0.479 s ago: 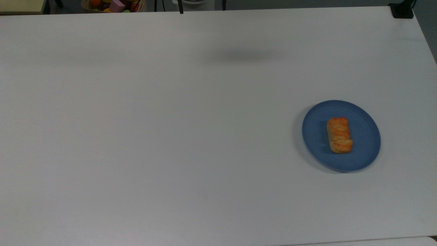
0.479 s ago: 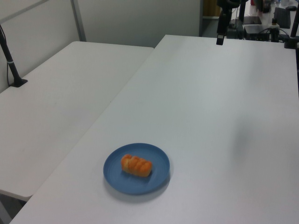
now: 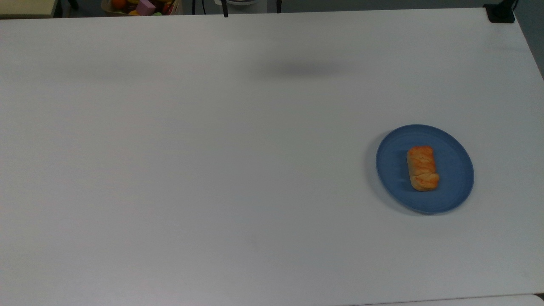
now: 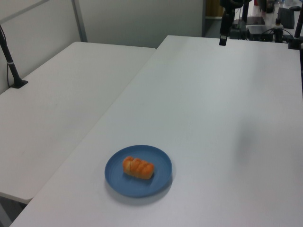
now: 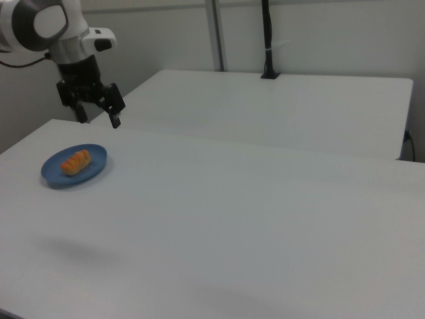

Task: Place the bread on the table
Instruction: 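Move the gripper over the orange bread roll on the blue plate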

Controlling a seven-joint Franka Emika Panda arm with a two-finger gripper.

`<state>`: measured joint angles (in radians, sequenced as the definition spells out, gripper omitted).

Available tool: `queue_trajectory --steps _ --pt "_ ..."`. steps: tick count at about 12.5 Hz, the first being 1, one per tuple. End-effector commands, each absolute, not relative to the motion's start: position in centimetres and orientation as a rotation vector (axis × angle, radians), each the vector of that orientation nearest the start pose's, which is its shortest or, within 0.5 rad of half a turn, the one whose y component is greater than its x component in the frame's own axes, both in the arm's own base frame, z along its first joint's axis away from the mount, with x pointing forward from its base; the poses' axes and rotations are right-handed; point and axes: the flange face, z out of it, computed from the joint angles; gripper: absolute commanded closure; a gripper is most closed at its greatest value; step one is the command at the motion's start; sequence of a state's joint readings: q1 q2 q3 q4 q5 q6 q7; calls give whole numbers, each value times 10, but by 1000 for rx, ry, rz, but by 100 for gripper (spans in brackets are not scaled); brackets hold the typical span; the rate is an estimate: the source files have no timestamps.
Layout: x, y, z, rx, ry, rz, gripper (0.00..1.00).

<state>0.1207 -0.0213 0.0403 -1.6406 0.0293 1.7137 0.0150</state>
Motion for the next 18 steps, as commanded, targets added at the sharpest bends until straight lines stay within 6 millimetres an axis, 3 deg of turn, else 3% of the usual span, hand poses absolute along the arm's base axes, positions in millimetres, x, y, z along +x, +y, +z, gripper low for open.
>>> queue_trajectory --steps 1,5,9,14,15,17,18 --pt "542 96 616 -3093 -214 -138 0" --pt "542 100 614 -3091 -223 -128 0" --pt "542 123 606 -3087 -286 -108 0" --pt "561 167 582 -3054 -344 -50 0" --pt "567 190 587 -3052 -319 -66 0" --pt "580 215 582 -3048 -275 -59 0" --pt "586 240 573 -3039 -314 -50 0"
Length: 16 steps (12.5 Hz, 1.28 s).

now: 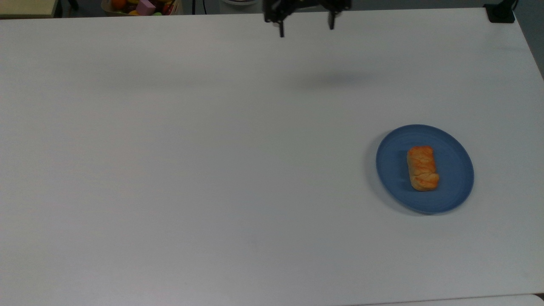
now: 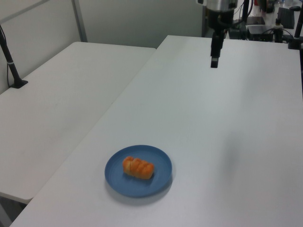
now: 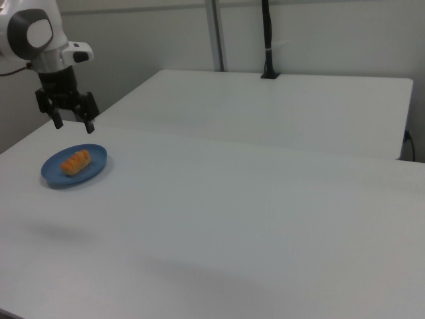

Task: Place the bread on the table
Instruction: 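Move the gripper over the orange bread roll on the blue plate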

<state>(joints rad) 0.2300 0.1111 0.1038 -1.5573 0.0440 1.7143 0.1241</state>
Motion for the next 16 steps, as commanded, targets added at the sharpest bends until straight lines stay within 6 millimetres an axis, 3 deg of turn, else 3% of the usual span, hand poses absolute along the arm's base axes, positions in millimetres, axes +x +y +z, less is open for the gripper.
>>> queue_trajectory --steps 1,4,9,12,16 --pt "590 257 569 -3033 -309 -54 0" --pt "613 315 545 -3044 -230 -124 0" --pt "615 386 501 -3051 -144 -335 0" --pt "629 412 467 -2995 -38 -462 0" --pt "647 445 424 -2922 -57 -571 0"
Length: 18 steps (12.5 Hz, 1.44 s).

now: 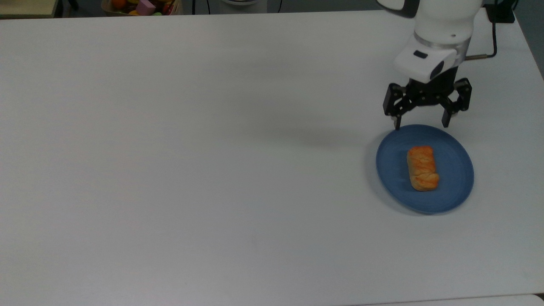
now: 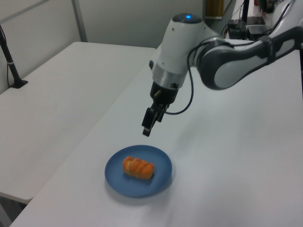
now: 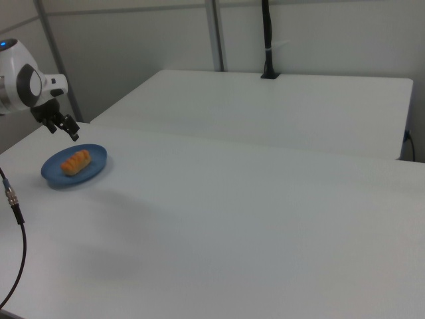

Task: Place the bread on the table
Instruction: 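Lower the gripper and close it around the bread roll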

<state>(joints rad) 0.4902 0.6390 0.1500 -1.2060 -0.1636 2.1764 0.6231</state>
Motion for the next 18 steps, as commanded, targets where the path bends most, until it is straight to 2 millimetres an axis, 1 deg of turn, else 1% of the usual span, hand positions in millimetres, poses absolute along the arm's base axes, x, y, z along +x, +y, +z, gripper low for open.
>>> queue_trajectory --steps 1,2,3,6,8,10,11,14,15,17,18 --pt "648 451 406 -2912 -63 -579 0" --pt "650 457 388 -2916 -62 -613 0" --pt "647 467 372 -2919 -59 -667 0" --pt "642 482 339 -2934 -30 -780 0" --pt "639 487 326 -2934 -32 -803 0" --pt "638 491 313 -2926 -12 -883 0" --pt "636 493 305 -2929 2 -897 0" --pt "633 494 300 -2939 -8 -890 0" --pt "633 493 298 -2942 -9 -886 3" --pt "632 493 297 -2944 -12 -881 22" --pt "630 493 295 -2947 -12 -871 34"
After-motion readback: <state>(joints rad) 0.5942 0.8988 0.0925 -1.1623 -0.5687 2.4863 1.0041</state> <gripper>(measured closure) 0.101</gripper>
